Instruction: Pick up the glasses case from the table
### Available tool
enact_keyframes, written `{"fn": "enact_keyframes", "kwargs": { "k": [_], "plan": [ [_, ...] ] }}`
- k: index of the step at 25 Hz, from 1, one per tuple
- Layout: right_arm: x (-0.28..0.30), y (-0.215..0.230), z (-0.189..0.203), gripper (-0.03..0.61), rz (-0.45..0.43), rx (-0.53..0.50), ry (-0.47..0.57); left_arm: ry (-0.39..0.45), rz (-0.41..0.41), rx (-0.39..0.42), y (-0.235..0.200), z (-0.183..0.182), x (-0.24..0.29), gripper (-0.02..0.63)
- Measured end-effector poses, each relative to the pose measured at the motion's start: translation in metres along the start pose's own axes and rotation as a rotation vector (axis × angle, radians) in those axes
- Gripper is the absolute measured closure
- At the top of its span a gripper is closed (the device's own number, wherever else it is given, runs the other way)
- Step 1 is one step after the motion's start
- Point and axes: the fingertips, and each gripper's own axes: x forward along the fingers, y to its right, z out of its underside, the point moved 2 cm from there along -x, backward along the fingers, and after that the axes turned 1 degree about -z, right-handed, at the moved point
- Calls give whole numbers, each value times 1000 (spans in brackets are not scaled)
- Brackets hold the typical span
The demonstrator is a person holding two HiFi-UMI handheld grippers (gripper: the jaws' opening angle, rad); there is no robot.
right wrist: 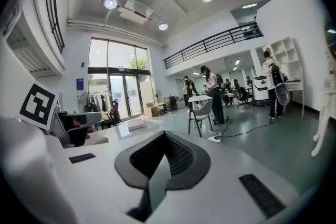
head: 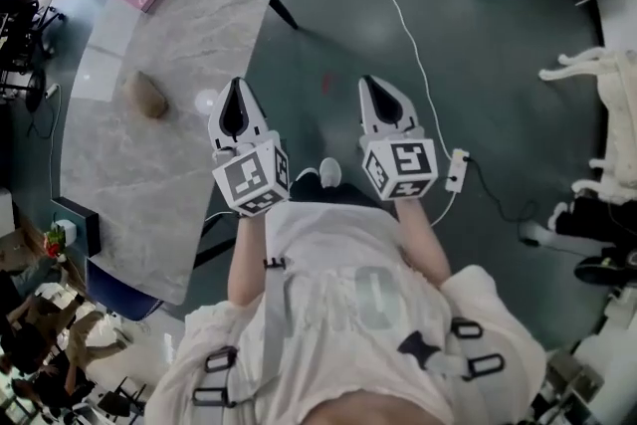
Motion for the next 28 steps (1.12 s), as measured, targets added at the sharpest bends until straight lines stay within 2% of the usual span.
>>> {"fn": "enact_keyframes", "kwargs": {
  "k": [5,13,17,24,28],
  "plan": [
    [45,-51,-3,578,-233,-49,-41,-5,-246,-53,-60,0,-29,609],
    [111,-173,5,578,-571,-142,-98,-49,-522,-161,-159,24,-73,610],
    [141,-222,11,578,-657,-177,-114,-54,-605,-191,-198,36,-75,611],
    [197,-273,6,578,-774,-219,-148,-57,-723,-235,-250,41,-62,611],
    [224,-293,9,578,-795,-223,-175,-52,-758,-249,-276,39,-52,610]
  ]
}}
